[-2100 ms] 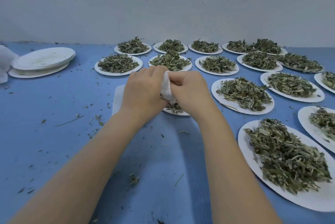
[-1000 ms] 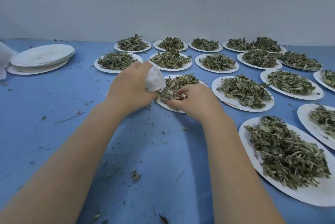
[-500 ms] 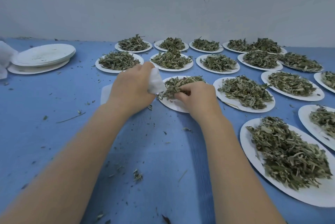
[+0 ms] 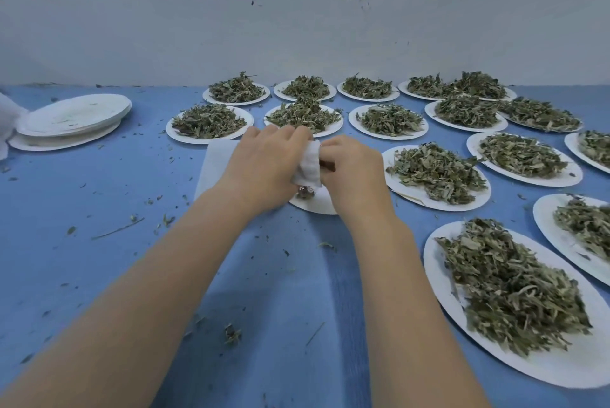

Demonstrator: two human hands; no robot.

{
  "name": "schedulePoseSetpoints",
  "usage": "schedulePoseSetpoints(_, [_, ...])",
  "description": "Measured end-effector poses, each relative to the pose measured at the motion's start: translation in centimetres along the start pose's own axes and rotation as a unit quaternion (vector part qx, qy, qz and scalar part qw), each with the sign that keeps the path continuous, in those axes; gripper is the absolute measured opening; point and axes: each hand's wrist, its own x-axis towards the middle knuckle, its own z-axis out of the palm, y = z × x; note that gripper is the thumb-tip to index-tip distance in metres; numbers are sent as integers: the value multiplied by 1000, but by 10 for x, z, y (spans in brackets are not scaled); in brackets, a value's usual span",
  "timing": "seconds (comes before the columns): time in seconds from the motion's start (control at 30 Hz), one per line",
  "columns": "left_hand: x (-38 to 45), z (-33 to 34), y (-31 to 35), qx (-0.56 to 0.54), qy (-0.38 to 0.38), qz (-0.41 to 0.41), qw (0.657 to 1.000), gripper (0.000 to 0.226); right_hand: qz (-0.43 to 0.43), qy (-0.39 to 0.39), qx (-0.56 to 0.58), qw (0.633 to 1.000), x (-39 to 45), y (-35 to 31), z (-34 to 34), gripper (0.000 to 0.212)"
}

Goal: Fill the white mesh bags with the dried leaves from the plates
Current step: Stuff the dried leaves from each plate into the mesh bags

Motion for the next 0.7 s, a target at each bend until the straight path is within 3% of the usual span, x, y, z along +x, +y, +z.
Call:
schedulePoseSetpoints(0.1, [3,3,3,-17,2,-5,1000,47,40,15,98,994,-1,0,-4,6])
schedulePoseSetpoints(0.2, [5,3,3,-77,28,-19,996,51,68,-18,280,957,-4,1,-12,13])
schedulePoseSetpoints(0.27, [6,3,4,-126,49,-27,990,45,69,-36,335,939,-5,1,-14,17])
schedulePoseSetpoints(0.37, [7,1,8,-159,61,-41,985,44,74,-43,288,954,-2,-1,-8,20])
schedulePoseSetpoints(0.5, [7,2,12,-108,52,-28,992,39,113,-49,261,958,1,-2,0,24])
schedulePoseSetpoints(0.57, [7,3,12,-89,41,-35,995,40,131,-11,247,960,2,-3,5,28])
schedulePoseSetpoints(0.63, [5,5,12,-99,42,-53,993,33,137,34,242,960,1,-5,7,20])
schedulePoseSetpoints(0.7, [4,6,10,-104,44,-73,991,23,128,32,255,958,1,-7,8,15])
